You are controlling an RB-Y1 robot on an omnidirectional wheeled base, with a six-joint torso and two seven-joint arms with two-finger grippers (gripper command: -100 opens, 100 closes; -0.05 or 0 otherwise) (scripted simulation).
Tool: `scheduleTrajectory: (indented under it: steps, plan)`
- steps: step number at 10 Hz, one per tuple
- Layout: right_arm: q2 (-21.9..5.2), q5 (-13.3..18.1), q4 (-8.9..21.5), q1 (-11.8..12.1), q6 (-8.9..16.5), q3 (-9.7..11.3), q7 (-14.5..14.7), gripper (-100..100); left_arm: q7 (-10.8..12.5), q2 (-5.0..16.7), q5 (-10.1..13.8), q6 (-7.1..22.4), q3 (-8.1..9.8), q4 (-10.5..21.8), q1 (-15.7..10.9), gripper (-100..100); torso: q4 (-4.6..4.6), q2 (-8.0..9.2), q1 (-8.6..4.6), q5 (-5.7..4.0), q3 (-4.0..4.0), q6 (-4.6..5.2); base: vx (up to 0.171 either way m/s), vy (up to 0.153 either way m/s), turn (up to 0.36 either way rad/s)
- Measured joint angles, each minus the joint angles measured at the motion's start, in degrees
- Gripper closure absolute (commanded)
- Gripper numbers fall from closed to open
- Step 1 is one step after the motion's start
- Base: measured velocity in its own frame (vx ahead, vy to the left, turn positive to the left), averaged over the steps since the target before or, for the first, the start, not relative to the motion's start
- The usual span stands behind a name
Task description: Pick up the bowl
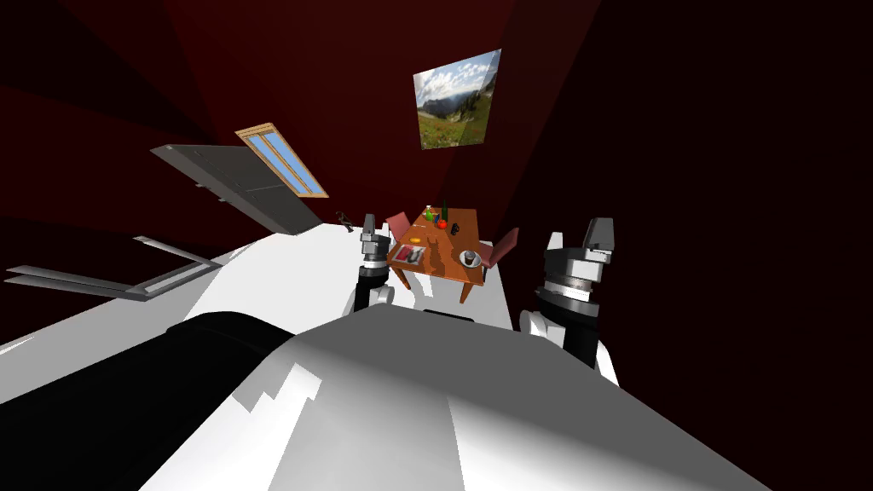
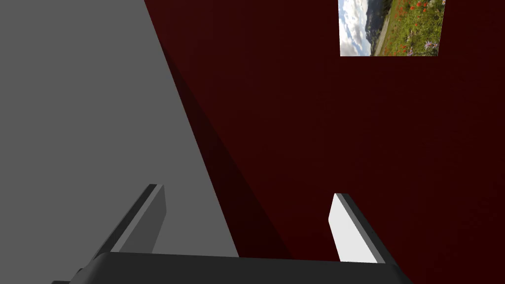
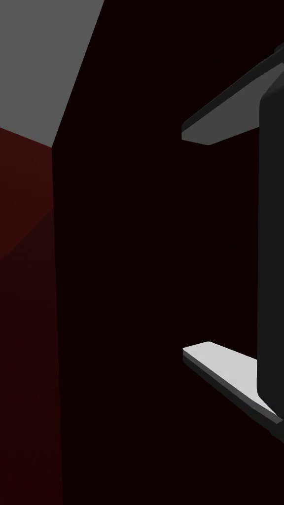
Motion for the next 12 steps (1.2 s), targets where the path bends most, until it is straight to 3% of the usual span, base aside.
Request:
scheduleTrajectory:
  steps: [6, 12]
  plan:
    - [-9.06, 1.18, 2.98, 0.68, 0.6, 0.75, 1.06, -100, 0.0, 0.0, 0.0, 0.0, 0.0, 0.0, 0.0, 0, 0.0, -0.01, -0.13, -0.03, -0.01, 0.0, 0.001, -0.025, 0.051]
    - [-18.82, 3.63, 8.63, 1.97, 1.36, 2.14, 3.16, -100, 0.0, 0.01, 0.0, 0.0, 0.01, 0.0, 0.0, 0, -0.01, -0.03, -0.22, -0.05, -0.02, 0.01, 0.001, -0.049, 0.079]
